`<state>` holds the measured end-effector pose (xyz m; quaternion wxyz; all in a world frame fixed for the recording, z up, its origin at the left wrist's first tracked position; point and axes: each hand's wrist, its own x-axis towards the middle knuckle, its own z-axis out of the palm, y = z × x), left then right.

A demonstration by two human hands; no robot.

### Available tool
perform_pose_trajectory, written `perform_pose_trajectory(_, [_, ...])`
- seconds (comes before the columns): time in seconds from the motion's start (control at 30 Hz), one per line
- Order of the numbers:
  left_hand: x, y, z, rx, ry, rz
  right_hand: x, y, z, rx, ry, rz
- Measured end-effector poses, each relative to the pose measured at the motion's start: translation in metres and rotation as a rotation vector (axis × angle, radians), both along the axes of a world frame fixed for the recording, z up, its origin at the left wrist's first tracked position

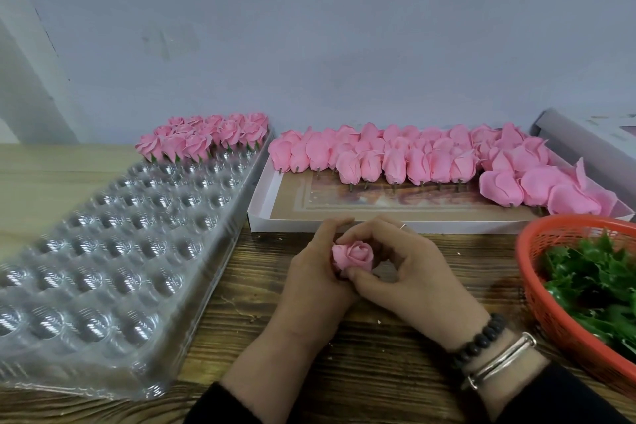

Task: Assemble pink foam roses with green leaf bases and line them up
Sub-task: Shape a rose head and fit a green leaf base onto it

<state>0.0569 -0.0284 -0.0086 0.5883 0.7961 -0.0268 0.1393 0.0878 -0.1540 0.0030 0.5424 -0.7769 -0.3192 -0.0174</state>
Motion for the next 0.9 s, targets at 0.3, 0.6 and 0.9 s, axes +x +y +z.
perform_pose_trajectory(0.3, [-0.0003,0.0013,-0.0022,0.034,0.015,-0.014,0.0062,-0.0044,-0.0004,0.309,0.365,-0.032])
perform_pose_trajectory(0.6, [-0.0055,-0.0014,0.0061,0.292,-0.241,0.043,0.0068,-0.0067,-0.0026,0.407,0.497,-0.020])
perform_pose_trajectory(0.9, [-0.0060,-0.0024,0.0054,0.389,-0.254,0.021,0.0065,-0.0085,-0.0014,0.315,0.465,-0.004])
